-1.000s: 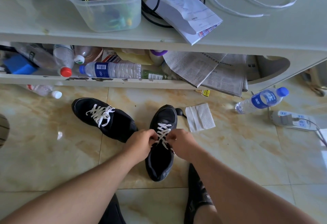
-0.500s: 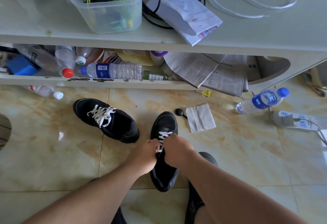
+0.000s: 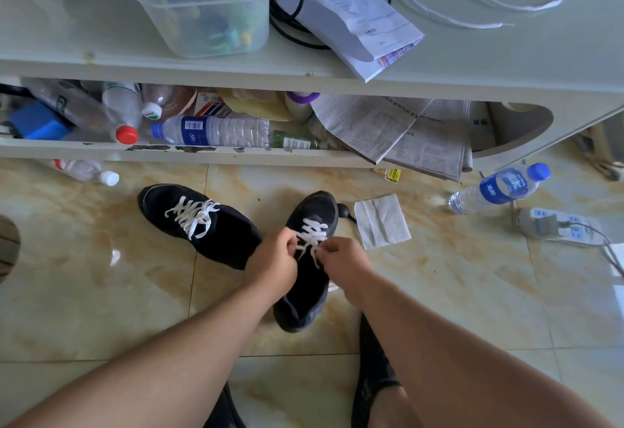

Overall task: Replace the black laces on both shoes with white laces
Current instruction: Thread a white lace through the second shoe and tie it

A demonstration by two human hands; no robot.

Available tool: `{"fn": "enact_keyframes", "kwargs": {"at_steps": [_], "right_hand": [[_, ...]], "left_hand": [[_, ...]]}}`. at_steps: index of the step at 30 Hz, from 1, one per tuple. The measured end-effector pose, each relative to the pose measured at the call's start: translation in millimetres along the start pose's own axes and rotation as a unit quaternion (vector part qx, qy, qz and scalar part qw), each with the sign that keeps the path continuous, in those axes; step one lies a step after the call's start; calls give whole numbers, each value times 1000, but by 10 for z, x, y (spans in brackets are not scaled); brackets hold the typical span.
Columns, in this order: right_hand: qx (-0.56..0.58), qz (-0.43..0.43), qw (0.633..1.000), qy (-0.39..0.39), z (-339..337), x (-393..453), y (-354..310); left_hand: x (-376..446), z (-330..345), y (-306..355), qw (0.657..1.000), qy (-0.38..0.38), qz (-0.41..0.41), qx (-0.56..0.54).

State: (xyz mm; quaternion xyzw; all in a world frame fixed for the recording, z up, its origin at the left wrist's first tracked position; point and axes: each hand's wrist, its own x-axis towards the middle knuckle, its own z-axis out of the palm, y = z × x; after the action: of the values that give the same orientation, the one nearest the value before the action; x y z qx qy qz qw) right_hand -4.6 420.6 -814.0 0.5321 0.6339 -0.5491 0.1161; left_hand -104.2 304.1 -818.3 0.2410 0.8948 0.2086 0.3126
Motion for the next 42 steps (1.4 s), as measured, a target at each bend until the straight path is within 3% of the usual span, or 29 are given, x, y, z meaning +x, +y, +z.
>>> {"fn": "enact_keyframes", "kwargs": {"at_steps": [3,5,16,21,26,30,33,37,39,42], "right_hand": [[154,38,987,29,-24,79,-10],[182,47,982,28,-53,120,-6],[55,-22,998,3,-56,175,-40],[57,-37,998,8,-59,174,30],[75,2,997,-19,-44,183,22],[7,-23,999,-32,-85,151,-66],[150,-12,989,10,-152,163,-101],[360,35,932,24,-245,173,-68],[383,44,923,8,-250,170,-59],[338,43,940,-12,-256,141,-108]], "left_hand": [[73,-27,100,998,37,-5,-41],[88,-20,107,998,38,-12,-50],[85,138,2,992,29,-64,-109],[105,187,-122,996,-9,16,-86],[63,181,-235,987,-7,148,54],[90,168,-173,983,-2,146,111],[113,155,-146,990,6,124,70],[106,114,-134,992,7,116,55],[106,105,-157,994,7,102,44],[108,82,-187,997,8,77,23]]}}
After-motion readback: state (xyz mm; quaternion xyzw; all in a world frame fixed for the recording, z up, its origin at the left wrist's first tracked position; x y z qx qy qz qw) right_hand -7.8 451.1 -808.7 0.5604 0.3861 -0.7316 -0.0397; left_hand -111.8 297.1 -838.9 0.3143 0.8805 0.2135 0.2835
